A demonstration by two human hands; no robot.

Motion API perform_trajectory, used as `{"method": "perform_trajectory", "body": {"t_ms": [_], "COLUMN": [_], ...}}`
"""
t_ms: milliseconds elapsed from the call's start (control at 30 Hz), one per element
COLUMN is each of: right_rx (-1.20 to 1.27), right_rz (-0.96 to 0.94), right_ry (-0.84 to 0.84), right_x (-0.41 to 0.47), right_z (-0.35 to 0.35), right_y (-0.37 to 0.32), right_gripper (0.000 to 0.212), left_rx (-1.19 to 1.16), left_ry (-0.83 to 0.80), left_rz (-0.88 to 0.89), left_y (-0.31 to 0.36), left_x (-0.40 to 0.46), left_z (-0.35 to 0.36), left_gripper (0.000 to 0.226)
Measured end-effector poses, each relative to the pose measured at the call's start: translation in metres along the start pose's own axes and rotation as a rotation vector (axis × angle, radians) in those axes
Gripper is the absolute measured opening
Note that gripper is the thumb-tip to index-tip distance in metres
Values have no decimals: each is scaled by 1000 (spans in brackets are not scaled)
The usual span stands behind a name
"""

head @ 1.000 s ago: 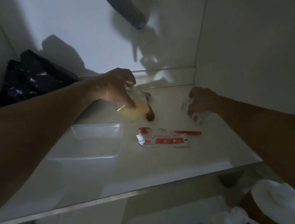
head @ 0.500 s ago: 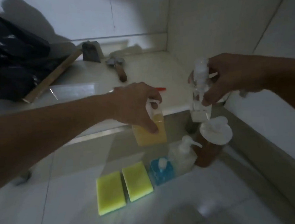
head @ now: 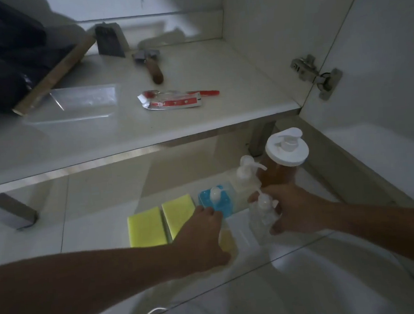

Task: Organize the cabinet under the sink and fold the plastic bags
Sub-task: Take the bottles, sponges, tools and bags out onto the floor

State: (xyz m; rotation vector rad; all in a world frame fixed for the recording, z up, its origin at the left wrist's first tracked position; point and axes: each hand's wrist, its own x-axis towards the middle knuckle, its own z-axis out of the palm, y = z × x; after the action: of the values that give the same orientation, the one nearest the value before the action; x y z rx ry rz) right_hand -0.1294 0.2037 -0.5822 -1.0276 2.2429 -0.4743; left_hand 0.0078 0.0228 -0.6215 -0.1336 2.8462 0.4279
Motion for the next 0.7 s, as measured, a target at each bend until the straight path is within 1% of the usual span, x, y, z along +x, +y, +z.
{"method": "perform_trajectory", "body": {"t_ms": [100, 200, 333, 433, 567, 700], "right_rx": [75, 128, 114, 83, 110, 145], "right_rz": [40, 7, -42, -74, -53, -51], "right_ry": [66, 92, 96, 111, 119, 127], "right_x": [7, 16, 28, 34, 36, 36], "right_z": [17, 30, 44, 53, 60, 60], "right_y": [17, 22, 18, 14, 14, 11], "right_gripper": [68, 69, 70, 62, 58, 59], "left_rx": [-39, -65, -119, -144, -156, -209], "left_ry": [46, 105, 207, 251, 218, 151], "left_rz": [-25, -40, -41, -42, -51, -98], "left_y": [-1, -4, -8, -6, -10, -18], "left_x": [2, 5, 6, 4, 1, -1], "left_z": [20, 33, 41, 46, 47, 41], "left_gripper": [63, 61, 65, 71, 81, 81]}}
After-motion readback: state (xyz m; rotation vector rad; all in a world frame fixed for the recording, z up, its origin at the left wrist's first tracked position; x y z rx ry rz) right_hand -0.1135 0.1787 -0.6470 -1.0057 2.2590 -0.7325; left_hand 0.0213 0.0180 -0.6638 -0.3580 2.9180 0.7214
